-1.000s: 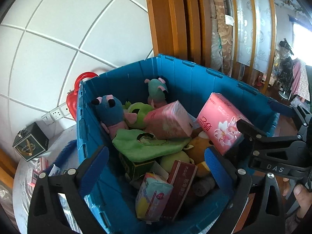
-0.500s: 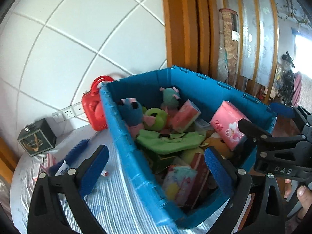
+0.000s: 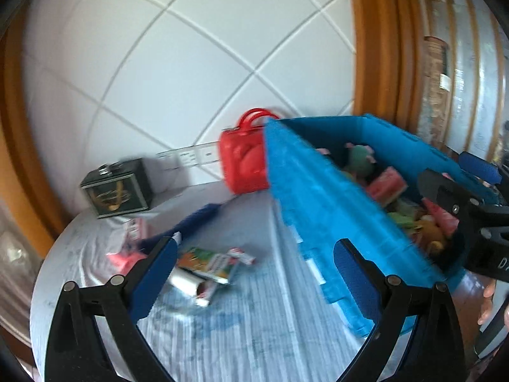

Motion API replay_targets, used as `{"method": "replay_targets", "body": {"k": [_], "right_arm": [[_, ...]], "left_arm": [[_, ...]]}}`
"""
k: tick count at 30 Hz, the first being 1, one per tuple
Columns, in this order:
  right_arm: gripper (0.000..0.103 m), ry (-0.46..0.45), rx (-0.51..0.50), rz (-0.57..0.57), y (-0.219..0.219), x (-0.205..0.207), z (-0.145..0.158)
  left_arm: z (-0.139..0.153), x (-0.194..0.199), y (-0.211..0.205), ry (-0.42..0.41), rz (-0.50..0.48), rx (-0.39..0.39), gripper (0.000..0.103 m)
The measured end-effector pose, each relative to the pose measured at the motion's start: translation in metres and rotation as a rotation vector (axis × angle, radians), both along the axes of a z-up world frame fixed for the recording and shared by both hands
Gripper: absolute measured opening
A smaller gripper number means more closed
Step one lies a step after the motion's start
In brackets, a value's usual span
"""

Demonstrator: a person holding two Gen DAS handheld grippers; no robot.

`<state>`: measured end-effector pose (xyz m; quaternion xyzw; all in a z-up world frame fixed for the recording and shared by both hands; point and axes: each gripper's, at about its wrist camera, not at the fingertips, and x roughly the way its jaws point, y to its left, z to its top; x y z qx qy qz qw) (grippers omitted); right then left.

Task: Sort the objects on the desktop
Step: 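Move both grippers back toward the remaining items on the bed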

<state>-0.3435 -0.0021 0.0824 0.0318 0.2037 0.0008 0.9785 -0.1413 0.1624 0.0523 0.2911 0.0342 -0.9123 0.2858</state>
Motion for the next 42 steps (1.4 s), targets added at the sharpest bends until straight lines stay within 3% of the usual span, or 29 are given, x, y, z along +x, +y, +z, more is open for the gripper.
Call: {"method": "replay_targets", "body": {"k": [9, 17, 20, 26, 31, 42], "right_arm": [[0.103, 0.058, -0.011, 0.189, 0.088, 0.042, -0.015], [0.103, 0.185, -0.001, 0.296, 0.136, 0.090, -0.049], [0.103, 0.246, -0.029, 0.306, 0.146, 0.111, -0.069], [0.103, 0.395, -0.057, 0.292, 0.154, 0.158, -0.120], [0.103, 0.498, -0.062, 0.275, 0.155, 0.195, -0.161], [0.103, 0.675, -0.040, 0.239, 0.151, 0.249, -0.226]], "left_arm": [[-0.013, 0.047, -0.063, -0.031, 0.114, 0.026, 0.100], [-0.046, 0.078, -0.135, -0.056, 0.247, 0.072, 0.100], [-0.067, 0.090, -0.167, -0.072, 0.308, 0.092, 0.100], [-0.125, 0.105, -0.235, -0.187, 0.420, 0.193, 0.100], [-0.161, 0.107, -0.278, -0.262, 0.477, 0.234, 0.100], [-0.213, 0.064, -0.338, -0.369, 0.428, 0.304, 0.100]]}}
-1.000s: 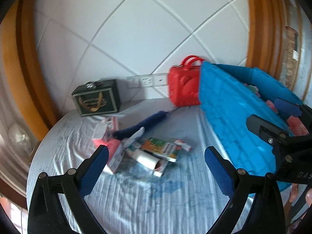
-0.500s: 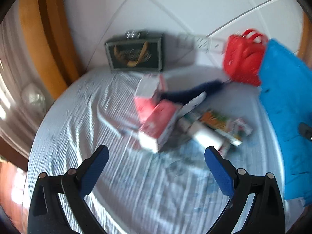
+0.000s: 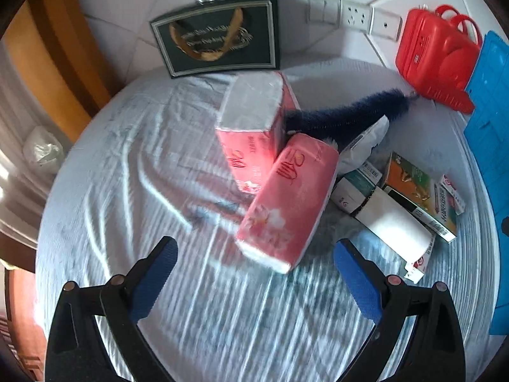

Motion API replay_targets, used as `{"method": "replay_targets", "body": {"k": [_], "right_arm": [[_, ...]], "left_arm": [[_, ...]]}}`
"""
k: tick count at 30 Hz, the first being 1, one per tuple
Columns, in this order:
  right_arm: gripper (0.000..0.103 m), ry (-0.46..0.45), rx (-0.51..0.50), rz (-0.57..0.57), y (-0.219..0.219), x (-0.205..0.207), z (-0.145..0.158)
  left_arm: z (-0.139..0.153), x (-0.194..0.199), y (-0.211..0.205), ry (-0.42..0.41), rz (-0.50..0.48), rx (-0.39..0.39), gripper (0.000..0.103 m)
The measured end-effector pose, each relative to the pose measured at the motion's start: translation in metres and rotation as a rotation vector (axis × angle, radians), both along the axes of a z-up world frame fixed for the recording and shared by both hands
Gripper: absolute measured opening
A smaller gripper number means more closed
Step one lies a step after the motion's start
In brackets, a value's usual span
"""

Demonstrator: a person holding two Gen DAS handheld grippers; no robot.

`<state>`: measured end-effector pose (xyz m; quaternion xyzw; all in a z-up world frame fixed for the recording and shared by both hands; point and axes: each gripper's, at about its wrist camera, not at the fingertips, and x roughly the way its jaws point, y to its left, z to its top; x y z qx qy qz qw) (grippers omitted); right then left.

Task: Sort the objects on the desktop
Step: 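Move both grippers back toward the remaining items on the bed, then grasp a pink tissue pack with the left gripper while the right grasps a small white-red medicine box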

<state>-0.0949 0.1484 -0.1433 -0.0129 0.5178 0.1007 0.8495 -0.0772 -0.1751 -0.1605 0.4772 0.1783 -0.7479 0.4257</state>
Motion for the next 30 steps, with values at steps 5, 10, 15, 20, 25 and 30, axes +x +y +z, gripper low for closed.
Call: {"method": "replay_targets", "body": {"k": [5, 10, 15, 20, 25, 30], "right_arm": [[0.103, 0.033, -0.015, -0.001, -0.002, 0.016, -0.015], [0.103, 0.086, -0.014, -0.015, -0.004, 0.036, -0.037], [0.103, 0.138, -0.016, -0.005, -0.004, 0.051, -0.059], [0.103, 0.160, -0.025, -0.038, -0.008, 0.071, -0.074], [0.102, 0.200, -0.002, -0.050, -0.011, 0.086, -0.085], [0.063, 0.211, 0.005, -0.013, -0.006, 0.090, -0.087]], "left_arm": [[-0.022, -0.016, -0.021, -0.037, 0.004, 0.051, 0.100], [-0.038, -0.025, -0.038, -0.056, 0.020, 0.108, 0.100], [-0.050, -0.029, -0.046, -0.056, 0.035, 0.167, 0.100], [-0.057, -0.038, -0.049, -0.077, 0.038, 0.178, 0.100], [-0.072, -0.048, -0.053, -0.124, 0.029, 0.205, 0.100], [-0.085, -0.051, -0.053, -0.169, 0.022, 0.215, 0.100]]}}
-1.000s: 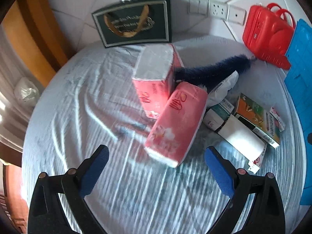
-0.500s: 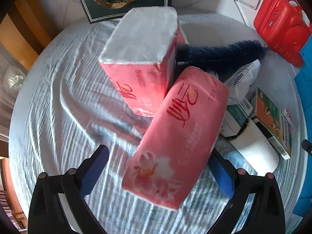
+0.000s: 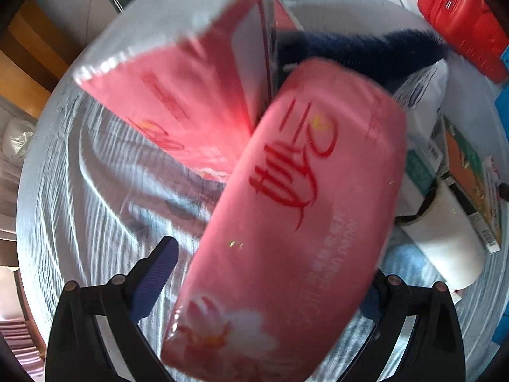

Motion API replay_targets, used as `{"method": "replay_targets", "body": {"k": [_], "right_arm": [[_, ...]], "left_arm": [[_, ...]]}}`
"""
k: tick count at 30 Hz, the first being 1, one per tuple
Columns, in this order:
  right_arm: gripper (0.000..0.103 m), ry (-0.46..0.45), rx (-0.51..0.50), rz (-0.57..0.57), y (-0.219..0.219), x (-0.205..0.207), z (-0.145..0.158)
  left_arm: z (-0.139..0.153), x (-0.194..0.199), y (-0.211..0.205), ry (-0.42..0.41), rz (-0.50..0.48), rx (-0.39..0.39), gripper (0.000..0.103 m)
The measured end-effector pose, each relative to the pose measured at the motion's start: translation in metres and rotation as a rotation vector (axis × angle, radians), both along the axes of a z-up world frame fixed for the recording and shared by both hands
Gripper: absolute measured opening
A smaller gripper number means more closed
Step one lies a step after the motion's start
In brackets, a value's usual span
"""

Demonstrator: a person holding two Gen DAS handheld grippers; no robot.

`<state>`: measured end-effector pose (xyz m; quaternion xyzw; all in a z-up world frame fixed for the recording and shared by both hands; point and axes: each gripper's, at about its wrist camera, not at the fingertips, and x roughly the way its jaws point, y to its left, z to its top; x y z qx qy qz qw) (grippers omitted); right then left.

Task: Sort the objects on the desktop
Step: 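Grasp a pink tissue pack with the left gripper while the right grasps a small white-red medicine box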

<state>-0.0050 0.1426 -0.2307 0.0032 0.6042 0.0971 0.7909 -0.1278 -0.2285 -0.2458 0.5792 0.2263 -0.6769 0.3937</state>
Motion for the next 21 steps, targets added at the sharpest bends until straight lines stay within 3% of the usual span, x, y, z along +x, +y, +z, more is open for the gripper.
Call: {"method": "replay_targets", "body": {"k": [4, 6, 9, 15, 21], "right_arm": [[0.063, -0.010, -0.006, 0.037, 0.008, 0.003, -0.001], [0.062, -0.008, -0.027, 0.058, 0.013, 0.004, -0.005], [0.047, 0.013, -0.038, 0.073, 0.022, 0.006, -0.014], [0.027, -0.008, -0.050, 0.103, 0.031, 0.002, -0.009], [0.026, -0.013, -0.061, 0.098, 0.030, -0.012, -0.006]], "left_arm": [[-0.002, 0.003, 0.000, 0.027, 0.003, 0.016, 0.093], [-0.001, 0.004, 0.000, 0.054, 0.008, 0.032, 0.082], [0.002, 0.003, 0.002, 0.080, 0.004, 0.053, 0.068], [0.009, 0.004, 0.013, 0.068, -0.005, 0.002, 0.063], [0.015, 0.022, 0.025, 0.084, 0.046, 0.002, 0.063]]}}
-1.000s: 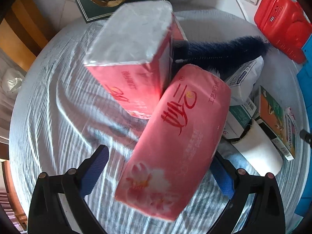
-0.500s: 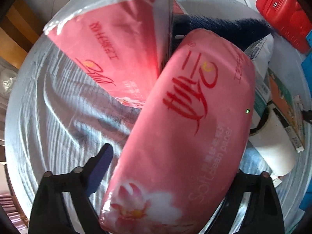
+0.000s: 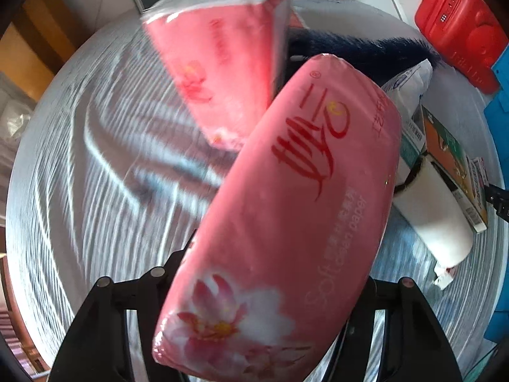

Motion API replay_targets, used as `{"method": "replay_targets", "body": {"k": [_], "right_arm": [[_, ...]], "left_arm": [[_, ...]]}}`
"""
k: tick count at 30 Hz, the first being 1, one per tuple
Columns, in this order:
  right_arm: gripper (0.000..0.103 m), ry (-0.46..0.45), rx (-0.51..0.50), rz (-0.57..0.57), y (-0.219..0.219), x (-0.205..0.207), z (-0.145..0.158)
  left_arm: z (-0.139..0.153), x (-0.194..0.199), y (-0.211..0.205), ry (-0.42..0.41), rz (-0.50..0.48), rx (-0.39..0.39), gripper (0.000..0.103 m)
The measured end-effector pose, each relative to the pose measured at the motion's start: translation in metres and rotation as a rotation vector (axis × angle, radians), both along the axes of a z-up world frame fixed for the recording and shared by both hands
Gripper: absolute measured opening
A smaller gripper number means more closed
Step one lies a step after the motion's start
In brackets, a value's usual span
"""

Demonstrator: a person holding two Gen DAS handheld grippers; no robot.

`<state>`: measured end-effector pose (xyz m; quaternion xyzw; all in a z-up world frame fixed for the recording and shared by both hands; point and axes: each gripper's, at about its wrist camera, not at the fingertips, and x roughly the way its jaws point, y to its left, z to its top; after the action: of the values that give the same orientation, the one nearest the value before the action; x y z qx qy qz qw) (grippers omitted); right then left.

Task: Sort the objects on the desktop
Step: 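Grasp a pink tissue pack with the left gripper while the right grasps a small white-red medicine box, then carry the pink tissue pack and medicine box with both grippers over the blue bin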

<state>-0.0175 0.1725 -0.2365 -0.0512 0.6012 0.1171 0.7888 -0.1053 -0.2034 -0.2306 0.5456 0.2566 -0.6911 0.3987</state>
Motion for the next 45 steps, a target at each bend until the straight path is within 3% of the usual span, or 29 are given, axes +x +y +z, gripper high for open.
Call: {"method": "replay_targets", "body": {"k": [9, 16, 29, 37, 45], "right_arm": [[0.026, -0.043, 0.046, -0.011, -0.009, -0.049, 0.028], [0.026, -0.096, 0.100, 0.027, -0.010, -0.113, 0.068], [0.026, -0.291, 0.148, 0.123, -0.012, -0.200, 0.164], [0.026, -0.461, 0.159, 0.102, -0.036, -0.234, 0.225], [0.026, -0.558, 0.170, 0.058, -0.068, -0.255, 0.258]], "left_arm": [[0.035, 0.033, 0.049, 0.044, 0.070, -0.066, 0.063], [0.062, 0.061, 0.100, 0.091, 0.064, -0.108, 0.063], [0.129, 0.063, 0.174, 0.148, -0.064, -0.261, 0.063], [0.166, 0.041, 0.212, 0.219, -0.153, -0.342, 0.063], [0.203, 0.020, 0.252, 0.291, -0.210, -0.407, 0.063]]}}
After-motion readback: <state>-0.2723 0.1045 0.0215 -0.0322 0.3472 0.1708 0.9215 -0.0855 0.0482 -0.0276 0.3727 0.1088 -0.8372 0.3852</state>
